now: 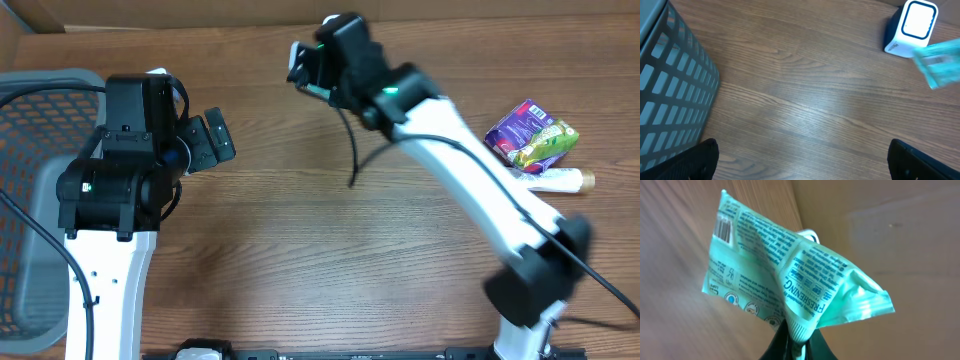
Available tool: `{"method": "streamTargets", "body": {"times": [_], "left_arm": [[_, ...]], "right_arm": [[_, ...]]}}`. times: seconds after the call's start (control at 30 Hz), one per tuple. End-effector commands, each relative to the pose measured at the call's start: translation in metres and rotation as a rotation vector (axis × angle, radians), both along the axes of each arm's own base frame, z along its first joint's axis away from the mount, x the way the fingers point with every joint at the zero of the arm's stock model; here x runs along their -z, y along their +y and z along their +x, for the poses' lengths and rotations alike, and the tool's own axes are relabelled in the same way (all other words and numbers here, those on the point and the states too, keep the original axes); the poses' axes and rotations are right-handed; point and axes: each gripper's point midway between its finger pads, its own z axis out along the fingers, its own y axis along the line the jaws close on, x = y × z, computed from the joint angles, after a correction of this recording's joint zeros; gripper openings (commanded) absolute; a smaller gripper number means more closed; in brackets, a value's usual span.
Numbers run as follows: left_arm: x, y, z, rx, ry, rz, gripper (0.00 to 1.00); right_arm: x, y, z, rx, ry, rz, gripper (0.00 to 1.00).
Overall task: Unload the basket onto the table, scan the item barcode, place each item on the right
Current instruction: 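Hold the packet's barcode side in front of the white scanner, then carry the packet to the right front and release it on the table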
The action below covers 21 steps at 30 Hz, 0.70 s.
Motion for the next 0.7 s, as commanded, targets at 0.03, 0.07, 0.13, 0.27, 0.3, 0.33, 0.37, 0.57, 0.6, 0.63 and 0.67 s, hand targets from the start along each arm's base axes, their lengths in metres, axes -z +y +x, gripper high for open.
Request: {"method": "streamTargets", "body": {"times": [0.03, 0.07, 0.13, 0.27, 0.3, 0.33, 0.37, 0.57, 0.6, 0.63, 0.67], "left_arm": [[-0.002, 0.003, 0.001, -0.017, -0.006, 0.003, 1.0], [-0.002, 0.003, 0.001, -0.017, -0.006, 0.003, 1.0], [-0.002, 0.003, 0.001, -0.017, -0.006, 0.003, 1.0], [-0.002, 0.003, 0.001, -0.017, -0.006, 0.003, 0.99], [-0.002, 0.003, 0.001, -0.017, -0.006, 0.003, 1.0], [-0.002, 0.003, 0.001, -0.017, -0.006, 0.003, 1.0], [-0.002, 0.003, 0.001, -0.017, -0.006, 0.003, 0.99], [-0.002, 0.003, 0.001, -0.017, -0.006, 0.003, 1.0], [-0.002, 0.003, 0.001, -0.017, -0.006, 0.003, 1.0], [-0.002, 0.003, 0.001, -0.017, -0.006, 0.003, 1.0], [-0.002, 0.003, 0.001, -0.017, -0.006, 0.003, 0.99]], "right_arm": [[-0.06, 0.004, -0.041, 0.158, 0.278, 0.653, 0.04], [-0.065, -0.002, -0.044, 0.239, 0.339, 0.752, 0.04], [-0.067, -0.03, -0.042, 0.464, 0.425, 0.902, 0.04], [-0.05, -0.095, -0.036, 0.776, 0.494, 0.981, 0.04], [-0.043, -0.114, -0.034, 0.875, 0.512, 1.005, 0.04], [-0.036, -0.132, -0.033, 0.969, 0.522, 1.023, 0.04], [-0.026, -0.156, -0.032, 1.094, 0.524, 1.042, 0.04], [0.038, -0.291, -0.051, 1.759, 0.451, 1.114, 0.04], [0.048, -0.304, -0.054, 1.815, 0.445, 1.117, 0.04], [0.063, -0.322, -0.06, 1.888, 0.436, 1.119, 0.04], [0.081, -0.339, -0.066, 1.958, 0.43, 1.121, 0.04]]}}
